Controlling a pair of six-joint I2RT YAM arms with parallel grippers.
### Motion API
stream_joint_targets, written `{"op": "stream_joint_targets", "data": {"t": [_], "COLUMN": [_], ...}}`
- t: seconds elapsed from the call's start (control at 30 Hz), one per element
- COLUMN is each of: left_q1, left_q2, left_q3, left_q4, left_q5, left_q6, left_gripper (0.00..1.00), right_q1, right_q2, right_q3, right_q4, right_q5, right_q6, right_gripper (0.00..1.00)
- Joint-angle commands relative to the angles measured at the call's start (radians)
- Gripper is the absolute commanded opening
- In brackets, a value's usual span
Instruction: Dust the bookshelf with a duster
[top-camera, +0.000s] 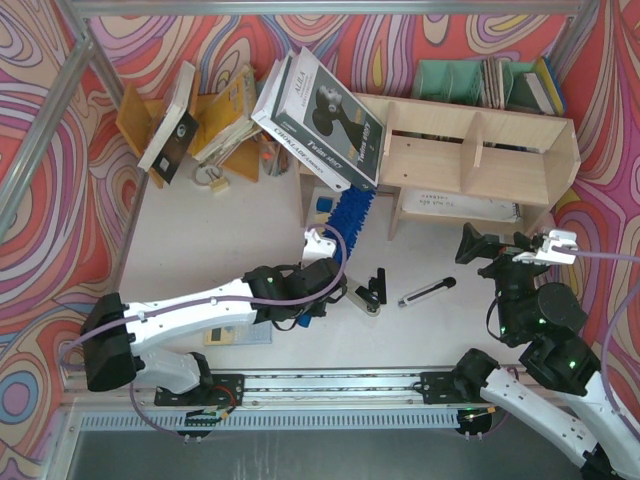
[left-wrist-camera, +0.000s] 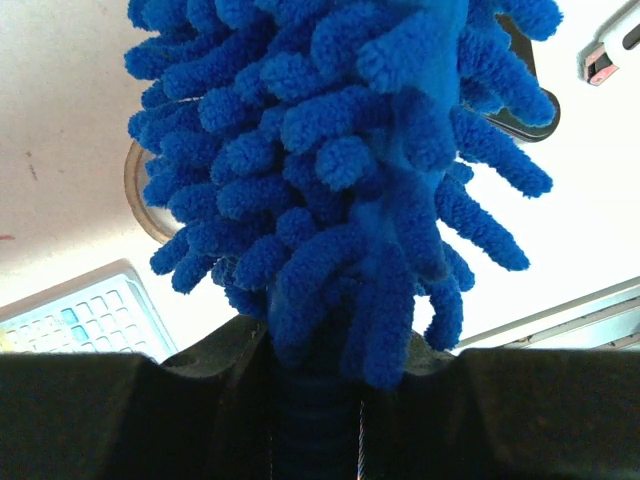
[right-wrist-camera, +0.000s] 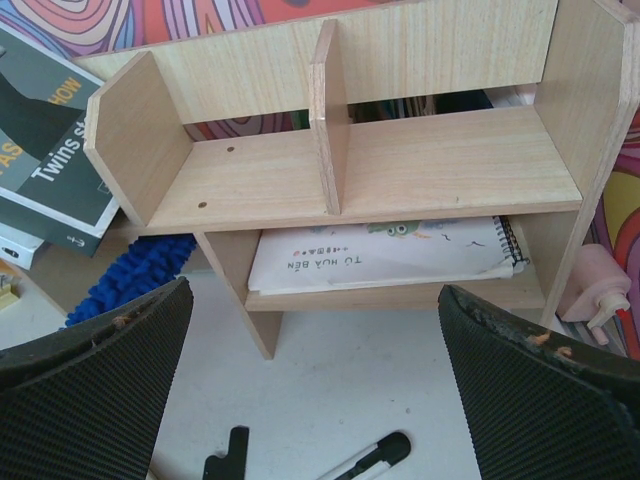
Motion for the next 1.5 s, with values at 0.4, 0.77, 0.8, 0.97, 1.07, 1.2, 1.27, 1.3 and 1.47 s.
{"op": "stream_joint_targets", "data": {"t": [0.4, 0.77, 0.8, 0.97, 1.07, 1.2, 1.27, 1.3, 1.47], "left_q1": [0.002, 0.003, 0.003, 0.004, 0.004, 0.001, -0.006, -0.012, -0.024], "left_q2": [-0.246, -0.218, -0.187, -0.068, -0.009, 0.052, 0.071, 0.075, 0.015], "left_q3": [-0.087, -0.082, -0.068, -0.003, 0.021, 0.055, 0.074, 0.078, 0.035], "left_q4": [-0.077, -0.032, -0.019, 0.051, 0.098, 0.142, 0.148, 0.147, 0.126], "left_q5": [-0.155, -0.152, -0.139, -0.08, -0.05, 0.005, 0.014, 0.011, -0.035], "left_q6": [-0.043, -0.03, -0.022, 0.006, 0.015, 0.019, 0.025, 0.029, 0.01], "left_gripper": [0.0, 0.0, 0.0, 0.0, 0.0, 0.0, 0.0, 0.0, 0.0], "right_q1": [0.004, 0.004, 0.004, 0.004, 0.004, 0.004, 0.004, 0.004, 0.004], "right_q2": [0.011, 0.022, 0.017, 0.013, 0.017, 0.007, -0.001, -0.002, 0.02], "right_q3": [0.0, 0.003, 0.001, -0.003, -0.003, -0.004, -0.008, -0.01, -0.004], "right_q4": [0.005, 0.005, 0.006, 0.016, 0.012, 0.008, 0.015, 0.018, 0.014], "right_q5": [-0.001, -0.004, -0.004, -0.002, -0.007, -0.005, -0.004, -0.005, -0.008], "right_q6": [0.007, 0.011, 0.011, 0.002, 0.003, 0.004, 0.003, 0.001, 0.0], "right_gripper": [0.99, 0.99, 0.99, 0.99, 0.99, 0.99, 0.99, 0.99, 0.99]}}
